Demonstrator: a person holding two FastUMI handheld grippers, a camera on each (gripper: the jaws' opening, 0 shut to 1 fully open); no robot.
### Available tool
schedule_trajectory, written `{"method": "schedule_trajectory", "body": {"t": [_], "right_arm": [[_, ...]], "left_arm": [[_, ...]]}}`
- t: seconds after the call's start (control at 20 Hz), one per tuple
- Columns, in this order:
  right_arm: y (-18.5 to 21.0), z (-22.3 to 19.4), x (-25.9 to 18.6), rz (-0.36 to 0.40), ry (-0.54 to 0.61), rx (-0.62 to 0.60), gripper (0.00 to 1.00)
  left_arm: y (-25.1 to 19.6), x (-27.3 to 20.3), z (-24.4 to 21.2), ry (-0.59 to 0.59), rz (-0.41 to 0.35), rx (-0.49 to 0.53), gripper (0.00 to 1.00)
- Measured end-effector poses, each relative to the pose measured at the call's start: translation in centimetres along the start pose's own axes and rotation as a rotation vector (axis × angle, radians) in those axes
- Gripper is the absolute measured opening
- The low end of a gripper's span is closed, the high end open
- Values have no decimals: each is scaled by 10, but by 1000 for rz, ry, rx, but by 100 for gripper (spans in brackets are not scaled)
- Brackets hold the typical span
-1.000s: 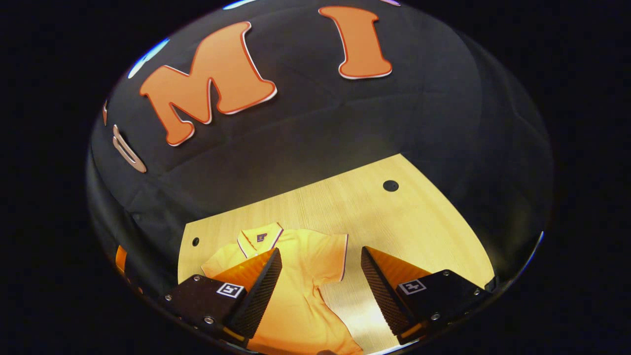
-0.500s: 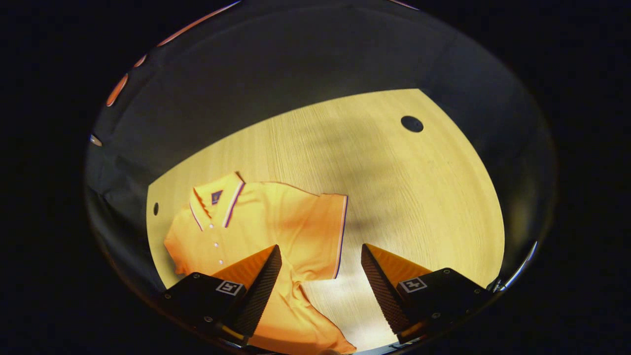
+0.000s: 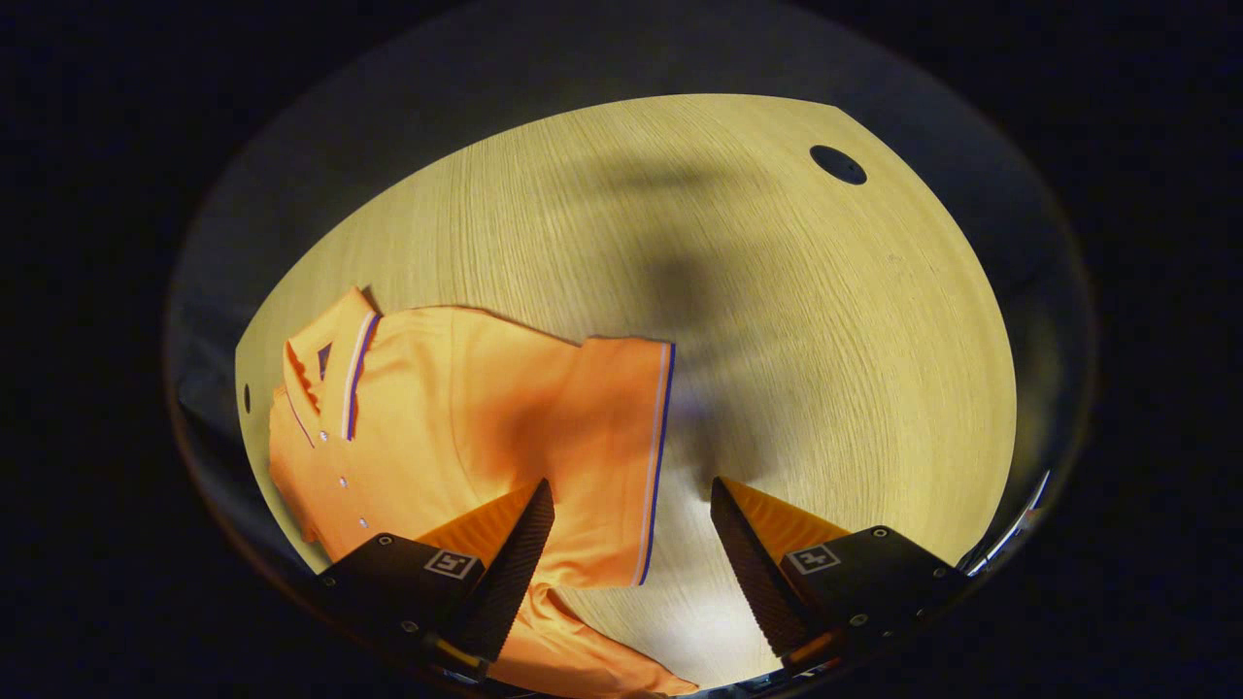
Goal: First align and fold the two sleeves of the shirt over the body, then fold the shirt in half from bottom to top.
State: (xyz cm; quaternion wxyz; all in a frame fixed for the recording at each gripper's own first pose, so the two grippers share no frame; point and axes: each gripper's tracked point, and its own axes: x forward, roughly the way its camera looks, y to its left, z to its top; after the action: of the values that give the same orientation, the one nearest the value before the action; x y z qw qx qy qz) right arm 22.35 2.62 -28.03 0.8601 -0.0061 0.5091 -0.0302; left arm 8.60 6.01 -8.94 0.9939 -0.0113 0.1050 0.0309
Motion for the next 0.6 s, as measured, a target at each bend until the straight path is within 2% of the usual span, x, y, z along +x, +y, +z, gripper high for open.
{"method": "schedule_trajectory", "body": {"t": [0.4,0.6], "right_arm": [[-1,1,4,-48,-10,2,98],[-1,1,3,-45,-22,-32,98]], "left_arm": [[7,11,-15,33,42,-46,98],[-2,12,-22,54,9,-78,98]]}}
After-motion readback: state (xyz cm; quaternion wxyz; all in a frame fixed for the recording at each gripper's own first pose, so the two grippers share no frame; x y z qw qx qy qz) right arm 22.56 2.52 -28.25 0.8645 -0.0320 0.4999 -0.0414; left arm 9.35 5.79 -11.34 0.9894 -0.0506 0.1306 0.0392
